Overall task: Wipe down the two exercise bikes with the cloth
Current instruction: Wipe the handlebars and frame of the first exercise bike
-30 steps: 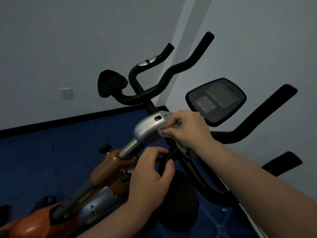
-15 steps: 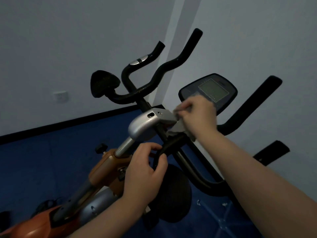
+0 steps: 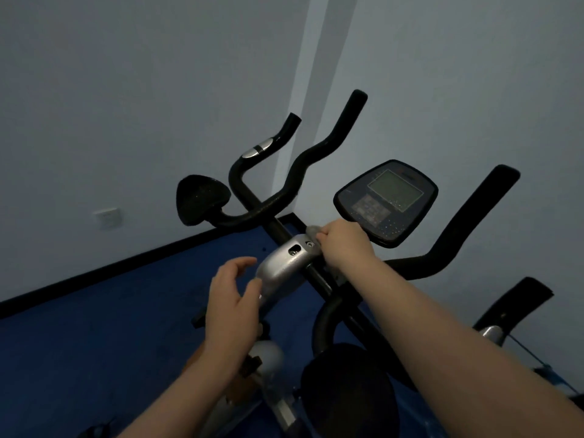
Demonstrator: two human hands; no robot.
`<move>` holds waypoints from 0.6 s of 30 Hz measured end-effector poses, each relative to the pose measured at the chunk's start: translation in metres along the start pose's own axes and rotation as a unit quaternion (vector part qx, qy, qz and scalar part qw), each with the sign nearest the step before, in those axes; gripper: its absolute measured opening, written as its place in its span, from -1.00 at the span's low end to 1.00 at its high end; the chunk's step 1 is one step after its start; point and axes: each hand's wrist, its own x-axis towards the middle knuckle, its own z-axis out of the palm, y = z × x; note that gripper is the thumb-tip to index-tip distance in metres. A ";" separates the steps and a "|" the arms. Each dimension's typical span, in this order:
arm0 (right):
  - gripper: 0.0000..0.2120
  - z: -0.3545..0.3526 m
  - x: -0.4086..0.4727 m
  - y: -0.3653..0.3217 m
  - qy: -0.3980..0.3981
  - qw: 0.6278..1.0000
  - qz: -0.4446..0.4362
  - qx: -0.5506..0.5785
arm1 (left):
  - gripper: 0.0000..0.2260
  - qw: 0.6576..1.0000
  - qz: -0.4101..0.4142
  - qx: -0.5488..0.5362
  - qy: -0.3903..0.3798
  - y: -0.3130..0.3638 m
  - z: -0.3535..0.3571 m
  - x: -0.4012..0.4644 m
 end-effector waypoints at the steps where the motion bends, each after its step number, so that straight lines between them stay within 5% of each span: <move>1: -0.76 -0.001 -0.003 -0.003 -0.005 1.000 -0.005 -0.006 | -0.76 1.000 -0.004 -0.003 -0.017 -0.002 0.001 0.003; 5: -0.80 0.005 -0.030 -0.002 0.033 0.995 -0.091 0.013 | -0.73 0.999 0.002 -0.029 -0.043 -0.011 0.004 0.007; 9: -0.77 0.012 -0.017 -0.002 0.078 0.989 -0.058 0.111 | -0.77 0.997 -0.007 -0.074 -0.027 -0.014 0.003 0.014; 11: -0.77 0.023 -0.030 -0.007 0.119 0.976 -0.148 0.109 | -0.76 0.993 -0.031 -0.112 -0.021 -0.016 0.000 0.020; 15: -0.78 0.035 -0.056 0.003 0.059 0.916 -0.395 -0.031 | -0.74 0.979 -0.086 -0.184 -0.026 -0.023 -0.004 0.023; 18: -0.76 0.011 -0.034 0.009 0.085 0.948 -0.306 -0.003 | -0.75 0.980 -0.096 -0.171 -0.019 -0.022 -0.006 0.027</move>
